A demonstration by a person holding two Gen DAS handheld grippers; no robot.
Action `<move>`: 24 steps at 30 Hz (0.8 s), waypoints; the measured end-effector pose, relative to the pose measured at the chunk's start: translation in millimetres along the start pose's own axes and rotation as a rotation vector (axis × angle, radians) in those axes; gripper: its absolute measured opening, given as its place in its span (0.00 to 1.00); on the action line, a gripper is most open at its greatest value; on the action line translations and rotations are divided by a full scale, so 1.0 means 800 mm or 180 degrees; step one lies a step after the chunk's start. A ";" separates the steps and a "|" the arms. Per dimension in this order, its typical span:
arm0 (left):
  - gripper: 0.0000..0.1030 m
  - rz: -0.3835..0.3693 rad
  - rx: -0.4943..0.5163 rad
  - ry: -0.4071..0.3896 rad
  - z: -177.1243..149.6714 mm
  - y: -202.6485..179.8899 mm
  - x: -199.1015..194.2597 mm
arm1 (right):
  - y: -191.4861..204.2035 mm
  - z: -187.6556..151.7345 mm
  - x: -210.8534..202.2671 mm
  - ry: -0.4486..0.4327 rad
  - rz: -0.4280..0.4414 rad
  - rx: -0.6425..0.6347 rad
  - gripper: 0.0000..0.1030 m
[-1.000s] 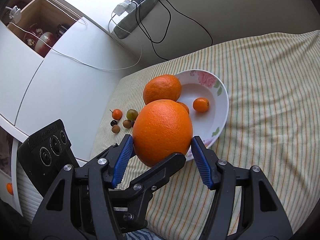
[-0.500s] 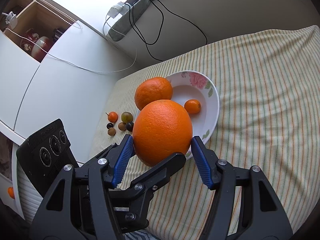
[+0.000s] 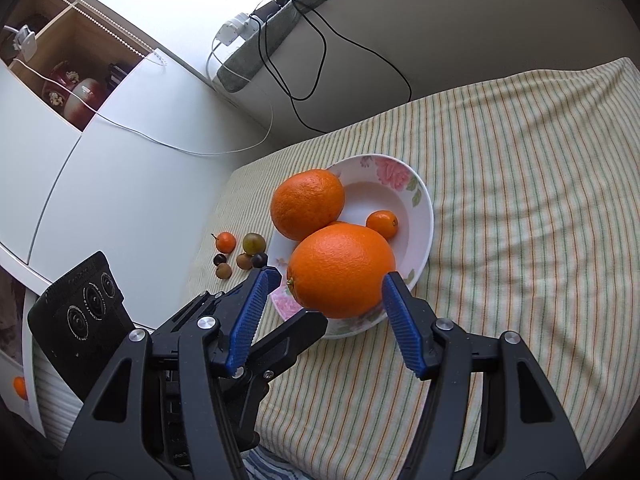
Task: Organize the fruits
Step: 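Lower the oval orange into the bowl and open the right gripper, then move the right gripper to the yellow-green fruit while the left gripper approaches a brown kiwi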
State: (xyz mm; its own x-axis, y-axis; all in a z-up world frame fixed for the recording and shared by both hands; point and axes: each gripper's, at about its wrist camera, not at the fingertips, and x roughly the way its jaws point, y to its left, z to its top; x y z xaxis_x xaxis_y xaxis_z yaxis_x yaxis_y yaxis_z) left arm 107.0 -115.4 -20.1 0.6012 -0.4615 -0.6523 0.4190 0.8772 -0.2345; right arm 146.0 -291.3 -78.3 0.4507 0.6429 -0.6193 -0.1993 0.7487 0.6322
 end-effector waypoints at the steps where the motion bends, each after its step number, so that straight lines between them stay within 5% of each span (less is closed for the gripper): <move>1: 0.61 -0.0002 -0.0013 -0.0005 -0.001 0.002 -0.002 | 0.000 0.000 -0.001 -0.0007 -0.0007 -0.0002 0.62; 11: 0.69 0.0123 -0.0090 -0.0090 -0.014 0.025 -0.024 | 0.020 -0.004 -0.007 -0.0115 -0.0120 -0.0179 0.62; 15: 0.70 0.0212 -0.0097 -0.0138 -0.017 0.034 -0.035 | 0.031 -0.007 -0.008 -0.0200 -0.0183 -0.0289 0.73; 24: 0.79 0.0458 -0.0063 -0.0168 -0.025 0.057 -0.054 | 0.062 -0.014 -0.006 -0.0316 -0.0307 -0.0586 0.80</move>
State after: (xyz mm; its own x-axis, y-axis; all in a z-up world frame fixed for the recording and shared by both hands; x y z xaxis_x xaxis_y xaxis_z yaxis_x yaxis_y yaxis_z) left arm 86.3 -53.1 -17.4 0.6892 -0.3367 -0.6416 0.3127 0.9370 -0.1558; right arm 124.3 -255.3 -49.2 0.5570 0.5546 -0.6182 -0.3025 0.8287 0.4709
